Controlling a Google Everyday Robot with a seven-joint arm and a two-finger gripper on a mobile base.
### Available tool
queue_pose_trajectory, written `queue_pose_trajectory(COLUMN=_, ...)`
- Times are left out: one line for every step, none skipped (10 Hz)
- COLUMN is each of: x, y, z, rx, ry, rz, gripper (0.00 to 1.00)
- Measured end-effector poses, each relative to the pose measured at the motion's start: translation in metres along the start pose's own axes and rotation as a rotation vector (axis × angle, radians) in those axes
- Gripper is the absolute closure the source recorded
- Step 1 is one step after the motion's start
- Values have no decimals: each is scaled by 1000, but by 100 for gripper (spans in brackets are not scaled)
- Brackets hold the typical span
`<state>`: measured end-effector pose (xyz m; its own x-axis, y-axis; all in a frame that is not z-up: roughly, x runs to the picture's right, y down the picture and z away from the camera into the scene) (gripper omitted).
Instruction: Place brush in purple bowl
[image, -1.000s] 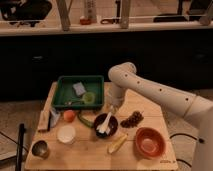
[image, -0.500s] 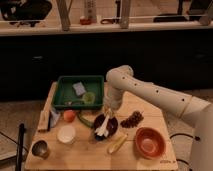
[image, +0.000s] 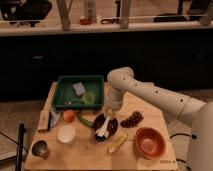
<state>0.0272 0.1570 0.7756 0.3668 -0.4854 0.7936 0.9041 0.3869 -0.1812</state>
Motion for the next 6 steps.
queue_pose_trajectory(x=0, y=0, z=1, rx=-1, ry=-3, rz=-1, gripper=31)
queue_pose_trajectory(x=0, y=0, z=1, rx=-2, ry=-7, rz=0, gripper=22)
queue_pose_trajectory(x=1, y=1, z=1, rx=-2, ry=-9, rz=2, gripper=20)
queue_pose_trajectory(x=1, y=1, z=1, rx=-2, ry=-12, rz=2, gripper=20)
queue_pose_trajectory(x=1, y=1, z=1, rx=-2, ry=-15, rz=0, gripper=20)
queue_pose_trajectory(x=2, y=1, z=0, rx=0, ry=-18, rz=-1, gripper=20)
